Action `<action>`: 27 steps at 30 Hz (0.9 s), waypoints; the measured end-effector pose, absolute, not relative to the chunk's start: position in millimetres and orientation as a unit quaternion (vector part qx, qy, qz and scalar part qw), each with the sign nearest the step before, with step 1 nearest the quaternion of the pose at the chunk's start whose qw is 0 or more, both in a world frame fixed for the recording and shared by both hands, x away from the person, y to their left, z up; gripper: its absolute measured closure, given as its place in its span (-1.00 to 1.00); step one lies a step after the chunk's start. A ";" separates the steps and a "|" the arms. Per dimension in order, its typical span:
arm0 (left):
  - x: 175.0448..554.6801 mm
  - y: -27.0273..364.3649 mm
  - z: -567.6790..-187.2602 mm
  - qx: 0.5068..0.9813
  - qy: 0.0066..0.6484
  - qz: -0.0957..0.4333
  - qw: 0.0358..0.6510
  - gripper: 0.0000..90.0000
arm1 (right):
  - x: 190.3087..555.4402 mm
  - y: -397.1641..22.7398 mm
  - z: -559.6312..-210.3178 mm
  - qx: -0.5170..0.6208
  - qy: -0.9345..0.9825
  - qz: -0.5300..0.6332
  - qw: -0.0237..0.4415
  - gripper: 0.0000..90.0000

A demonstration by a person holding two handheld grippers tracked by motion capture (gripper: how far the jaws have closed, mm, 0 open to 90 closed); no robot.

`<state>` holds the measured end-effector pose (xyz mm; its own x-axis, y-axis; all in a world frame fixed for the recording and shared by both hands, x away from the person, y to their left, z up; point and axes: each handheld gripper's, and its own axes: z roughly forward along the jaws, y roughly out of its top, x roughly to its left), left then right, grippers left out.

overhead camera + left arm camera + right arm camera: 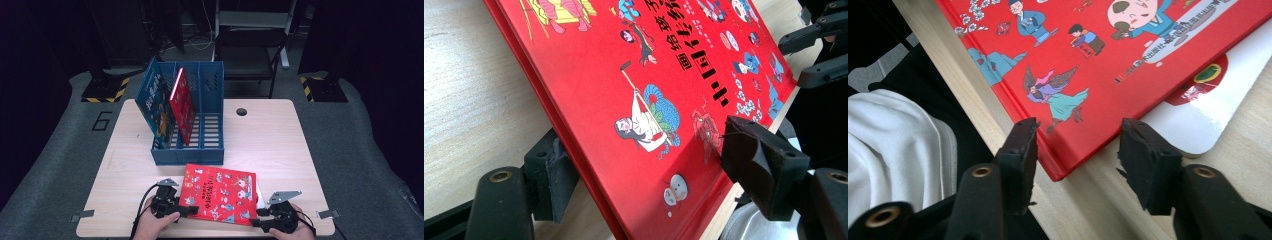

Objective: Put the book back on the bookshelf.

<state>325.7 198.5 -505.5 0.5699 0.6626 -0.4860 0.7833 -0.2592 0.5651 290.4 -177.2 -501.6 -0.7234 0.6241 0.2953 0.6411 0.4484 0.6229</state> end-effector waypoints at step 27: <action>325.7 202.5 -504.1 0.792 0.471 -0.055 0.384 -0.31 | 276.3 -156.6 -501.0 -0.324 -0.899 -0.287 -0.068 0.02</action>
